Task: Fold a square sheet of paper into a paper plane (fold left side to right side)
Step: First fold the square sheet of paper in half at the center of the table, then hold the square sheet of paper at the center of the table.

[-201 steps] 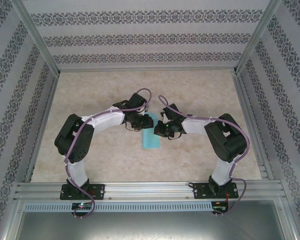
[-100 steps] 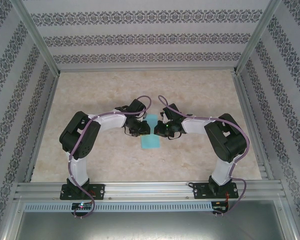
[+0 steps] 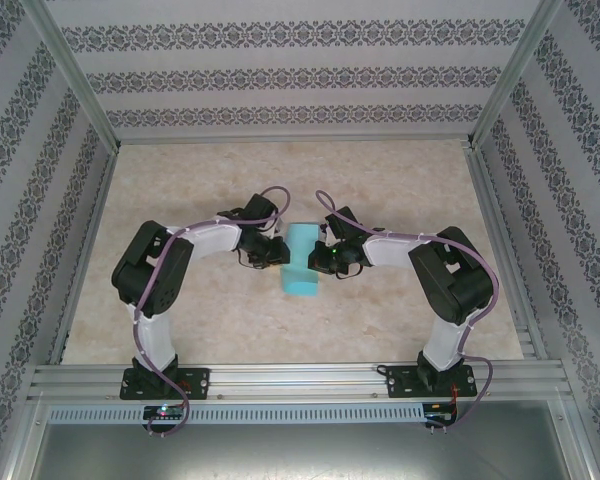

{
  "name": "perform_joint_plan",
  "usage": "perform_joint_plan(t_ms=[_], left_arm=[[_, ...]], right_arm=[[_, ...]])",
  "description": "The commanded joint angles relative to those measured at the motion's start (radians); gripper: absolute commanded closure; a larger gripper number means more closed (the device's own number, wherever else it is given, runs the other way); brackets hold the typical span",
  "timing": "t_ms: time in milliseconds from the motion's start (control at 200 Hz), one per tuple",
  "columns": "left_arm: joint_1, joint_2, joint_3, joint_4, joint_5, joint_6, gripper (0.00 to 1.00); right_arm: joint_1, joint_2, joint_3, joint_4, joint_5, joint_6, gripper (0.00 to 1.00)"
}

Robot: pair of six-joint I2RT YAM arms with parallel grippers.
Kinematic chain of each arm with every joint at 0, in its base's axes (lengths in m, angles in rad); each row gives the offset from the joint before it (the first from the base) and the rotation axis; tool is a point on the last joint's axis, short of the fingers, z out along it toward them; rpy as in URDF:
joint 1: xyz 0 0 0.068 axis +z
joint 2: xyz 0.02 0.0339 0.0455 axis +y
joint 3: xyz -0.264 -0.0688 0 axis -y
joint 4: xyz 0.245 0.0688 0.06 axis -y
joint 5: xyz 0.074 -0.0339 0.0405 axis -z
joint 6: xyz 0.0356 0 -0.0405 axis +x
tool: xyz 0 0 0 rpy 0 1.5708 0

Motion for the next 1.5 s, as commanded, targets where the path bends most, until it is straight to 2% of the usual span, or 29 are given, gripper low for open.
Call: perform_joint_plan(t_ms=[0, 235, 420, 679, 1309, 1494], left_arm=[[0.039, -0.068, -0.024, -0.040, -0.025, 0.048, 0.77], [0.012, -0.173, -0.065, 0.107, 0.073, -0.005, 0.78], [-0.054, -0.101, -0.048, 0.183, 0.108, -0.054, 0.78], [-0.085, -0.015, -0.035, 0.174, 0.066, -0.062, 0.79], [-0.110, 0.030, -0.067, 0.115, 0.003, -0.043, 0.79], [-0.112, 0.030, -0.068, 0.098, -0.008, -0.038, 0.80]], right_arm=[[0.015, 0.037, -0.023, -0.124, 0.057, -0.024, 0.94], [0.017, 0.037, -0.017, -0.118, 0.054, -0.019, 0.94], [0.020, 0.039, -0.013, -0.119, 0.053, -0.018, 0.94], [0.022, 0.035, -0.014, -0.124, 0.055, -0.019, 0.94], [0.021, 0.027, 0.001, -0.081, 0.008, -0.020, 0.94], [-0.003, -0.041, 0.009, -0.044, -0.025, -0.028, 0.94]])
